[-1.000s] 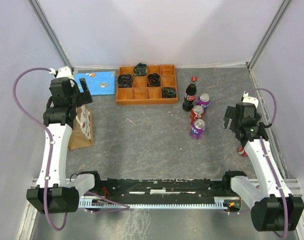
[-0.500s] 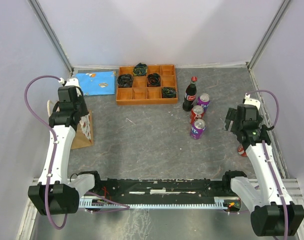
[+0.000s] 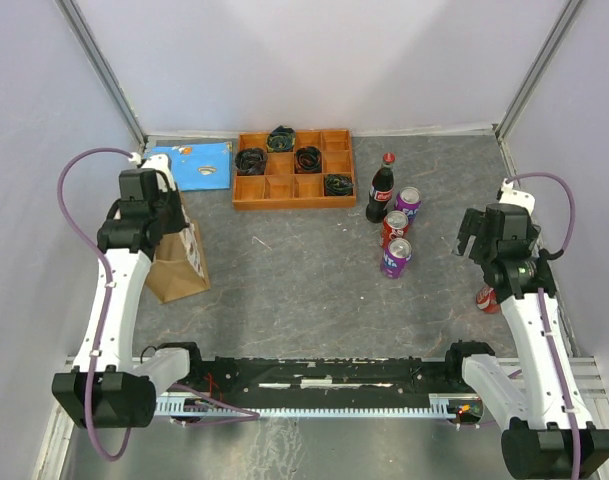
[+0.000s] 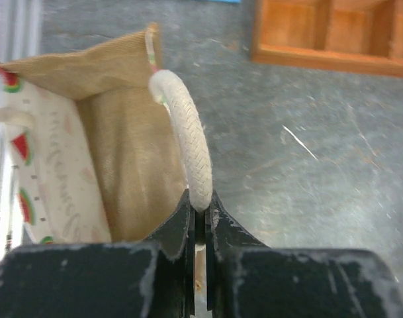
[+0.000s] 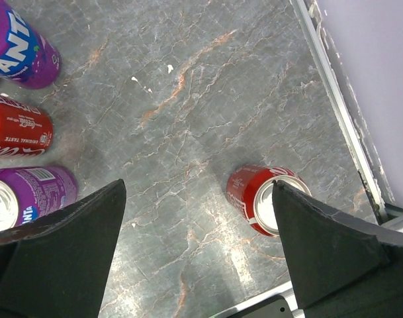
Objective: Place the beverage into the canvas bag
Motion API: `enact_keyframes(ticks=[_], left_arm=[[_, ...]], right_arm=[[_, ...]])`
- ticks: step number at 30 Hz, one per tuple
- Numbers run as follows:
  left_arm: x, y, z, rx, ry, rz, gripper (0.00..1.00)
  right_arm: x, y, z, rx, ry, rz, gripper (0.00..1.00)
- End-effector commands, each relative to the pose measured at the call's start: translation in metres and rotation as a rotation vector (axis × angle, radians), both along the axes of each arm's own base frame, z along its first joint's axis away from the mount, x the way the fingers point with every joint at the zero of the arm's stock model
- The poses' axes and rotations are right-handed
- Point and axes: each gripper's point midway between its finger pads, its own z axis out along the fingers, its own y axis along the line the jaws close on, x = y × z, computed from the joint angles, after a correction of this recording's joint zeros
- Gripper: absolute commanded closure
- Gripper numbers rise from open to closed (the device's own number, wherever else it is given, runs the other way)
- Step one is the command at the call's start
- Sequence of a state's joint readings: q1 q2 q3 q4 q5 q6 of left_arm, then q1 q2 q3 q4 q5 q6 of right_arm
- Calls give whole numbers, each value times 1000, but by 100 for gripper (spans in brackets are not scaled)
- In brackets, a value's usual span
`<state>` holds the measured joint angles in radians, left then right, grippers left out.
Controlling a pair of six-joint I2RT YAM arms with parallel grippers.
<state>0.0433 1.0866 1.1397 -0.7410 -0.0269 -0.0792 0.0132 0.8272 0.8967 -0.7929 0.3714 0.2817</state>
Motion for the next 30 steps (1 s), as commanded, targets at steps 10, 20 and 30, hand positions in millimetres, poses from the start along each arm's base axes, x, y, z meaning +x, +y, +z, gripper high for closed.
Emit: enact_keyframes(ticks=[10, 20, 30], left_arm=[[-9, -124, 47, -246, -159, -239, 97], [-18, -215, 36, -309, -142, -370, 97], [-34, -313, 27, -295, -133, -454, 97]], right_arm=[[13, 9, 65, 28, -136, 42, 1], [9, 5, 96, 5, -174, 36, 1], [-15, -1, 99, -5, -176, 5, 1]])
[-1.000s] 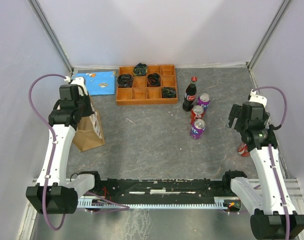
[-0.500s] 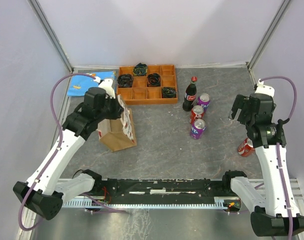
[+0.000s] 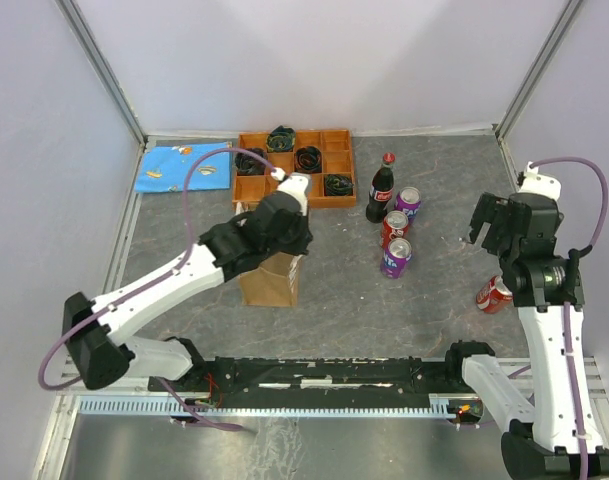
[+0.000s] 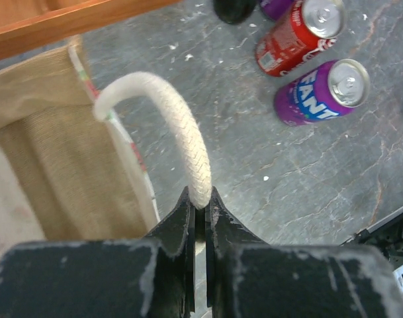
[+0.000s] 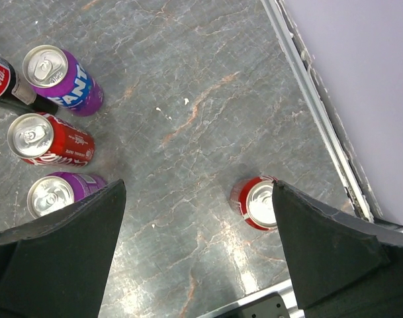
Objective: Place the beverage into the canvas bag
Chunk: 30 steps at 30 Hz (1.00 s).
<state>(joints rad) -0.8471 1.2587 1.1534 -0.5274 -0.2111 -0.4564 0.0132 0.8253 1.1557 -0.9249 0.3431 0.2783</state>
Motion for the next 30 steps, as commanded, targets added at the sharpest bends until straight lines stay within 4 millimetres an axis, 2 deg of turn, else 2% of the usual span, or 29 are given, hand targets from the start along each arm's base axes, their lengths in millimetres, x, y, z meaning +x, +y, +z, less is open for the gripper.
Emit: enact_keyframes(ticks=[1, 4, 11, 16, 23, 24, 25, 27, 29, 30], left_arm=[[13, -43, 36, -116, -82, 72, 97], [14, -68, 38, -140, -67, 76, 97], [10, -105, 48, -180, -67, 78, 97], [-1, -120, 42, -182, -53, 55, 97], [-19, -128, 36, -160, -56, 9, 97], [-19, -128, 33, -153, -57, 5, 93], [-19, -128, 31, -145, -60, 3, 75], [-17, -127, 34, -137, -82, -3, 32], [-14, -129, 45, -142, -116, -19, 10], [-13, -129, 50, -141, -136, -26, 6]], right_arm=[[-13, -5, 19, -21, -47, -22, 1], [-19, -6, 18, -27, -43, -24, 1], [-24, -7, 15, -31, -38, -22, 1], [-28, -7, 13, -32, -34, -21, 1], [-32, -8, 9, -39, -26, -25, 1], [-32, -8, 8, -38, -24, -24, 1], [-31, -8, 7, -38, -21, -24, 1], [-30, -7, 5, -34, -20, -21, 1], [-28, -6, 5, -29, -23, -16, 1], [-27, -5, 4, -27, -21, -14, 1]])
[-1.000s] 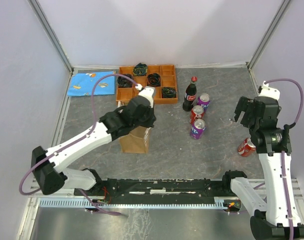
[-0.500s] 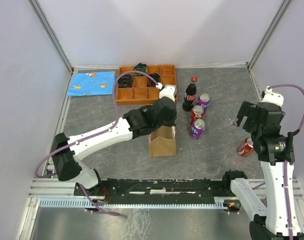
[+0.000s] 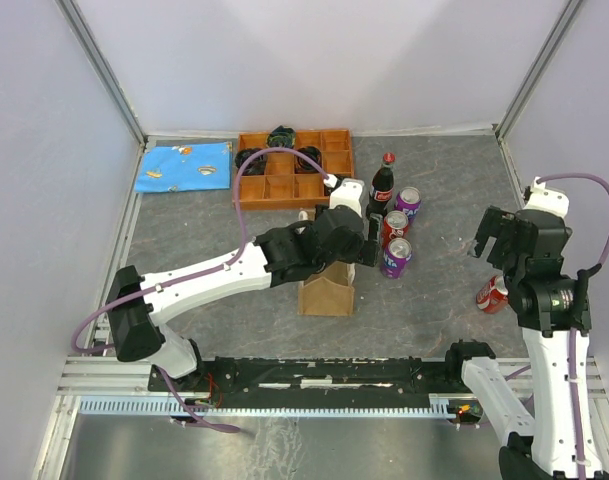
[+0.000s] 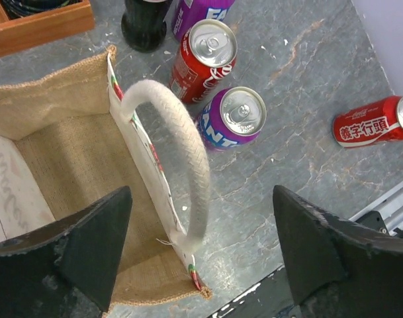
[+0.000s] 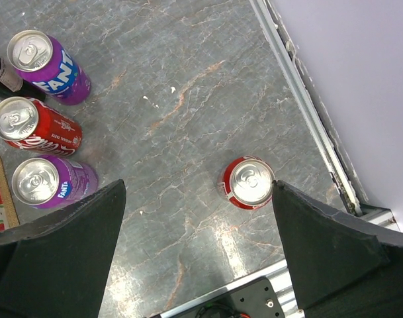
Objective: Place the beverage into the canvas bag
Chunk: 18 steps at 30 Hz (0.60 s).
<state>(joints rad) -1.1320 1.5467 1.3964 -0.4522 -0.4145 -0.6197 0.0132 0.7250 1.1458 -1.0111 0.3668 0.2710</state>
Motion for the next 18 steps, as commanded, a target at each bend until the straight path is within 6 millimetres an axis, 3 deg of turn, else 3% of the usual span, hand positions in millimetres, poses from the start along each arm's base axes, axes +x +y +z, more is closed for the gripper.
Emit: enact_keyframes(ticks=[1, 10, 13, 18], left_arm=[[13, -7, 43, -70, -120, 5, 5], [37, 32, 112, -55, -358, 105, 5], [50, 53, 113, -42, -364, 153, 6], [74, 97, 96, -14, -320, 238, 9]], right_arm=[[6, 0, 3, -6, -21, 4, 1], [16, 2, 5, 0, -25, 17, 1], [21, 3, 8, -3, -25, 24, 1], [39, 7, 16, 2, -44, 53, 1]])
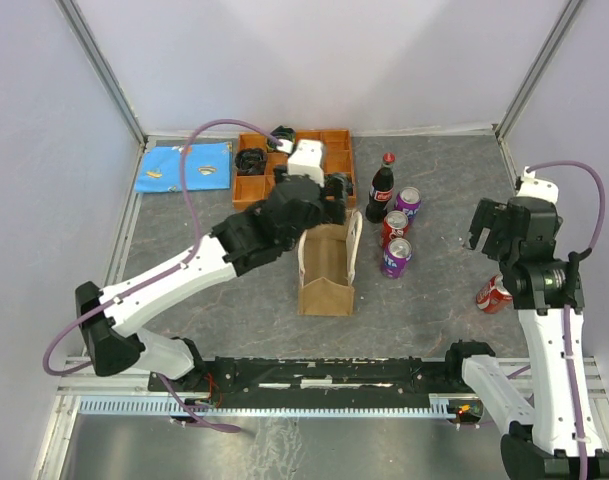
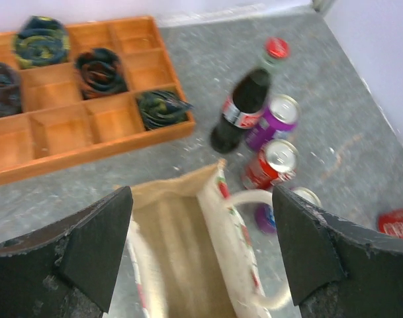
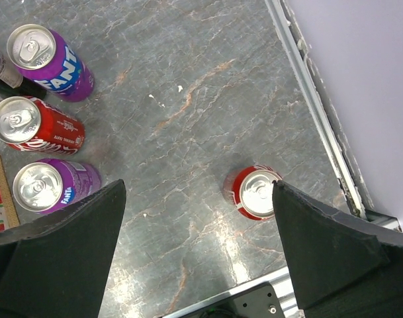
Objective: Place the beverage into the canvas bag
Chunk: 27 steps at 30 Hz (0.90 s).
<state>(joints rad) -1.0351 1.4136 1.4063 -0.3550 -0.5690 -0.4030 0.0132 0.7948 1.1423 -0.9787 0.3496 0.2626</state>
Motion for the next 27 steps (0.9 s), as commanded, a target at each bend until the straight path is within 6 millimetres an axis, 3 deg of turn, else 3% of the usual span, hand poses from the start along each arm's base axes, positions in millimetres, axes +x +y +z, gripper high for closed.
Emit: enact_keyframes(ticks=[1, 6, 11, 17, 22, 27], left_arm=[[24, 46, 10, -7, -38, 107, 9], [29, 76, -8, 36, -36, 149, 9], [37, 96, -15, 5, 8, 175, 10], [49, 124, -22, -97, 112, 204, 11], [40, 115, -3, -135, 92, 100, 12], [21, 89, 16, -184, 138, -72, 15]], right_arm=[[27, 6, 27, 5, -90, 41, 1], [62, 17, 39, 33, -120, 97, 2], [115, 33, 53, 82, -156, 171, 4], [173, 60, 49, 144, -219, 236, 5], [181, 89, 50, 140, -206, 290, 4], [148, 134, 61, 291, -121, 369, 6]])
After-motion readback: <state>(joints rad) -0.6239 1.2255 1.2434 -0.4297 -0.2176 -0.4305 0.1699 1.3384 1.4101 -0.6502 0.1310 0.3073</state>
